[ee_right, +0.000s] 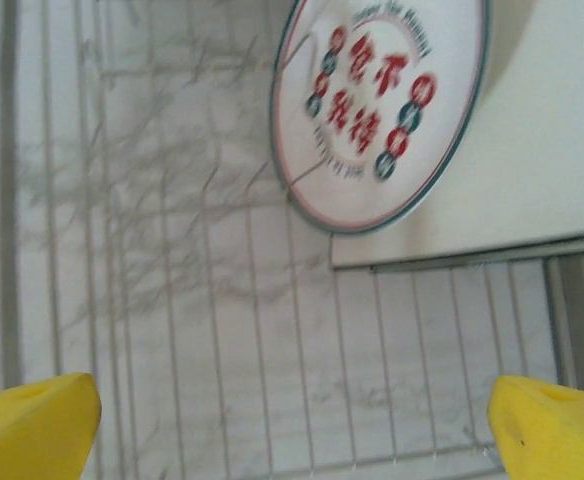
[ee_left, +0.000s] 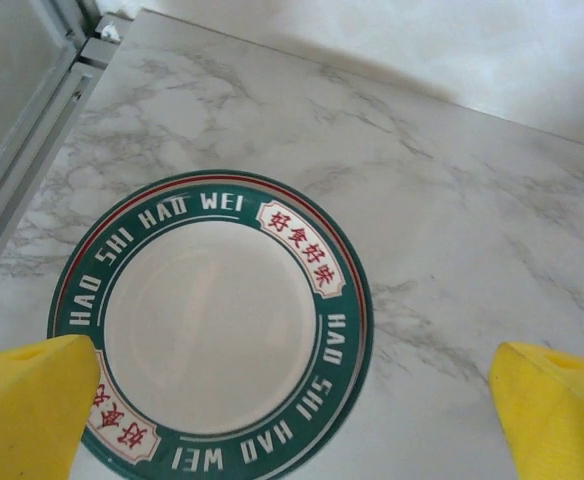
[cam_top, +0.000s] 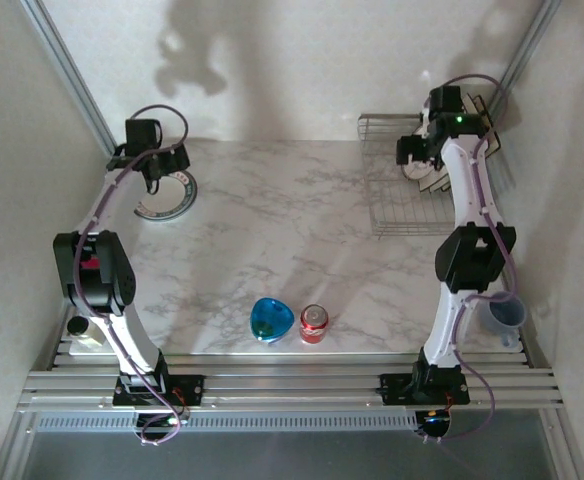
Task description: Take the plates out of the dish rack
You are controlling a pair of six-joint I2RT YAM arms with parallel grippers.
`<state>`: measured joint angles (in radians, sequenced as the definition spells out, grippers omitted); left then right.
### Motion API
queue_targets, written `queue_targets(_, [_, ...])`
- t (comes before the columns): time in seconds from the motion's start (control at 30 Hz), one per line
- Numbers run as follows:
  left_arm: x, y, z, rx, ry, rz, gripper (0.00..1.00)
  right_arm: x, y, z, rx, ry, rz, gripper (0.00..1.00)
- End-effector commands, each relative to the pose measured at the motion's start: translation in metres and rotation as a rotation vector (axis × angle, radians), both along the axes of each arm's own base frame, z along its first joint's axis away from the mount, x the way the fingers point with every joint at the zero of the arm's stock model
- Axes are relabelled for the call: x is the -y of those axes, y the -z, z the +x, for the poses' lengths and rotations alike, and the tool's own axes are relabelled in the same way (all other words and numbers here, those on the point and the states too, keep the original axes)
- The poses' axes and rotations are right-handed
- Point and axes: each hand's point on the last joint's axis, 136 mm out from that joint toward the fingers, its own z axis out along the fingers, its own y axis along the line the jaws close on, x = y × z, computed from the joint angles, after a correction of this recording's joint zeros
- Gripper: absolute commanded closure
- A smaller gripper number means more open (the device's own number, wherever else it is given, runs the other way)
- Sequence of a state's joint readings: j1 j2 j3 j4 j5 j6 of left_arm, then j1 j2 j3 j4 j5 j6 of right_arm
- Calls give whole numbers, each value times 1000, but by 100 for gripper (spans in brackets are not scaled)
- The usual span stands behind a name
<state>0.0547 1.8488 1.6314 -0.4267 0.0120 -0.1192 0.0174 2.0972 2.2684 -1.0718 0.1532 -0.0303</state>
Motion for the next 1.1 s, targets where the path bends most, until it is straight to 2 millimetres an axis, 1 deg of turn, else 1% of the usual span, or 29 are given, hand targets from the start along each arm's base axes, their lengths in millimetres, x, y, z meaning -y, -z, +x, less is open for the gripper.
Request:
queue_targets(0.0, [28,16,-21,-177,136,21,0,26,13,13,-31,87,-35,1])
queue_targets(0.1, [37,17,-23,-210,163,41,0,38,19,26,-15,123,-64,1])
queue_targets(0.3, [47,21,-23,-210,198,25,0,42,39,49,-2,122,-78,1])
queue_targets(0.43, [51,27,-21,-219,208,19,0,49,49,64,28,150,-107,2])
queue_targets(0.53, [53,30,-21,-223,215,19,0,55,56,71,35,167,-134,3])
queue_targets(0.67, [57,32,-19,-218,226,10,0,53,64,80,51,163,-117,4])
queue_targets(0.83, [58,32,-18,-213,229,10,0,45,74,93,74,140,-78,6])
queue_targets(0.97, [58,33,-18,-215,228,13,0,35,76,100,96,110,-18,8])
queue_targets(1.07, [57,33,-17,-215,227,15,0,29,76,104,107,101,17,12])
